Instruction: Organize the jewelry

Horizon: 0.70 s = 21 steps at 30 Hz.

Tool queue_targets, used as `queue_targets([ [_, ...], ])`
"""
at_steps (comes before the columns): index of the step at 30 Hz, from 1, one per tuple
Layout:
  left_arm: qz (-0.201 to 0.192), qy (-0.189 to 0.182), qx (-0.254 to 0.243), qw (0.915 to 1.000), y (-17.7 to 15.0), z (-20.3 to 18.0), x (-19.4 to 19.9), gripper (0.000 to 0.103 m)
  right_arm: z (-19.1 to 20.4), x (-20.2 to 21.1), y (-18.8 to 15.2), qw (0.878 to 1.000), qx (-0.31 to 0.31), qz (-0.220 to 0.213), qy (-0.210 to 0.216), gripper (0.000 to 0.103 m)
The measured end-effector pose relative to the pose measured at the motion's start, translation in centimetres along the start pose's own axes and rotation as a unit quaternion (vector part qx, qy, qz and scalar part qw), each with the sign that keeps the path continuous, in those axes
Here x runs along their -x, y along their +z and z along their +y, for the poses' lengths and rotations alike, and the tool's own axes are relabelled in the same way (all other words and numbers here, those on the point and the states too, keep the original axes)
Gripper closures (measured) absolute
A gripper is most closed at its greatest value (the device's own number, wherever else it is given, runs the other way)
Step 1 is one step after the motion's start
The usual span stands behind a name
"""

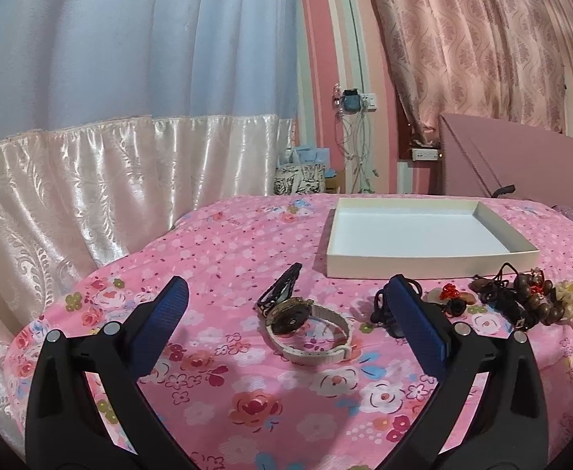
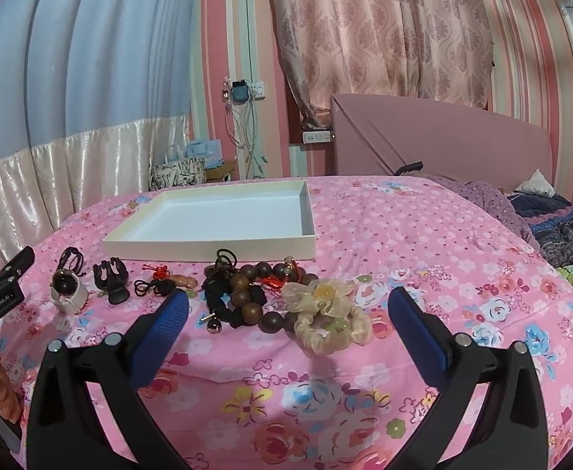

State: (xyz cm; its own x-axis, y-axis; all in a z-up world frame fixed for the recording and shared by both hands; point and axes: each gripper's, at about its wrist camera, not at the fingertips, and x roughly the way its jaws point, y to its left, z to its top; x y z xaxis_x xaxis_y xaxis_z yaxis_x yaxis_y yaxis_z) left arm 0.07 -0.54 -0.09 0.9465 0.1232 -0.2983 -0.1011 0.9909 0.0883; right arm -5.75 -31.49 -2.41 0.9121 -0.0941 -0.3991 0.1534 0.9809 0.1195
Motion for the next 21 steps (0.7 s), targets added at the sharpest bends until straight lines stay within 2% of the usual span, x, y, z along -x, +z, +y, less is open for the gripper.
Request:
queue_targets([
  [9,0.008,-0.028,0.004,0.9996,0.1,0.1,-0.2,0.003,0.3,1.0,-0.1,1.0,0.014,-0.02,0.02,0.002],
  [14,0.004,-0.06,0.008,0.9981,0.1,0.2,-0.1,0.003,-0.2,0.7,0.0,1.0,0.001,-0.009,0.014,0.002],
  [17,0.012,-0.091,-0.005,0.9958,0.0,-0.5,-0.3,0.003,-0.2,0.6,0.0,1.0,0.001,-0.008,0.013,0.002],
  [21,0.007,-0.109,-0.02,0.9938,-0.1,-1.1,0.2,0.003,0.1,0.2,0.1,1.0,0.012,0.0,0.006,0.002],
])
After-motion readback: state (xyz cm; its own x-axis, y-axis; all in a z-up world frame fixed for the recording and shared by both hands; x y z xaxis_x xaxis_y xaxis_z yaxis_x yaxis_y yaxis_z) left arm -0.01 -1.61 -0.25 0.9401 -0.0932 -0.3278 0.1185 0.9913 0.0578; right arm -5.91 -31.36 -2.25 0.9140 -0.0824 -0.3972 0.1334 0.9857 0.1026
